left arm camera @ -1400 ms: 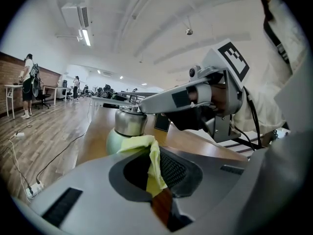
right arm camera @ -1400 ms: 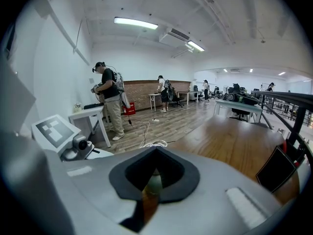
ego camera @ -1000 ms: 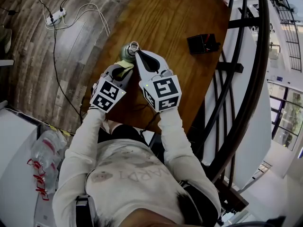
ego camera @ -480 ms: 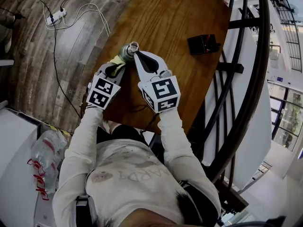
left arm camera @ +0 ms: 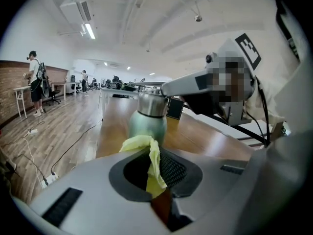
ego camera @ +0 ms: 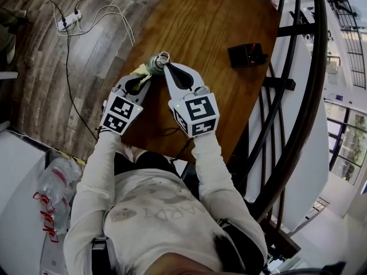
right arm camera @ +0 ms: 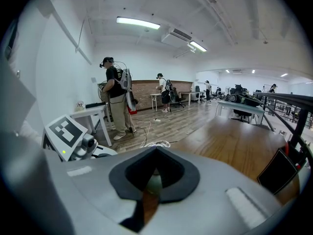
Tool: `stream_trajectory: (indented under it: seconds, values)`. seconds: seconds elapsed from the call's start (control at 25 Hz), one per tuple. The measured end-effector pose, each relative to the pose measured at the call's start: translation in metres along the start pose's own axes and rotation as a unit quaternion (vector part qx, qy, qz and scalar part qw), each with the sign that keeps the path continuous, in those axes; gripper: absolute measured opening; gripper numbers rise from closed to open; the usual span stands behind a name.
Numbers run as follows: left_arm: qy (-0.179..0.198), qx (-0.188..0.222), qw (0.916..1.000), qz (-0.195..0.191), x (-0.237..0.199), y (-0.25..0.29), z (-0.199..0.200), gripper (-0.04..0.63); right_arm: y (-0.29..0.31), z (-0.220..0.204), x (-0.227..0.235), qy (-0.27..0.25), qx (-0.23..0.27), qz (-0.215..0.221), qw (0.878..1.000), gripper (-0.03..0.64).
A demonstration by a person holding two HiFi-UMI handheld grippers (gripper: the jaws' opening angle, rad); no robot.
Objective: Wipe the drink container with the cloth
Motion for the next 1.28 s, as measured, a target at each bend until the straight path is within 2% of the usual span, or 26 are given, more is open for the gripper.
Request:
stream_trajectory:
  seconds: [0.2, 0.4, 0.56, 0.72, 0.88, 1.08, 1.28]
  values:
    - [0.029, 0.022, 0.9993, -0.003, 0.004, -0.008, 0.016, 0.031, 0.0, -0.001, 0.001, 0.002, 0.0, -0.002, 1.0, 0.011]
    - [0.036, 0.048, 0.9981, -0.012, 0.01, -0.014, 0.029, 0.031, 0.001, -0.002, -0.001, 0.004, 0.0, -0.002, 1.0, 0.01]
    - [0.047, 0.049, 0.9976, -0.013, 0.012, -0.012, 0.035, 0.031, 0.001, -0.003, 0.0, 0.008, 0.001, -0.001, 1.0, 0.011]
    - [0.04, 0.048, 0.9979, -0.016, 0.012, -0.012, 0.036, 0.031, 0.0, -0.001, 0.001, 0.008, 0.001, -0.006, 1.0, 0.011]
    - [0.033, 0.05, 0.9981, -0.008, 0.013, -0.021, 0.036, 0.031, -0.008, 0.0, -0.003, 0.007, 0.015, -0.029, 0.999, 0.011]
    - [0.018, 0.076, 0.997, -0.003, 0.011, -0.041, 0.044, 0.031, -0.025, -0.001, -0.014, 0.026, 0.041, -0.04, 0.998, 0.011]
    - [0.021, 0.097, 0.9951, 0.001, 0.012, -0.065, 0.053, 0.031, -0.043, -0.001, -0.028, 0.039, 0.055, -0.059, 0.996, 0.011]
Point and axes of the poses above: the fingertips, and each gripper's own axes: y forward along the fingers, x to its right, z out of its top, the point moved 6 cm from there along -y, backward along the fingers, and after that the axes turned 1 degree about y, right-handed, at the moved point
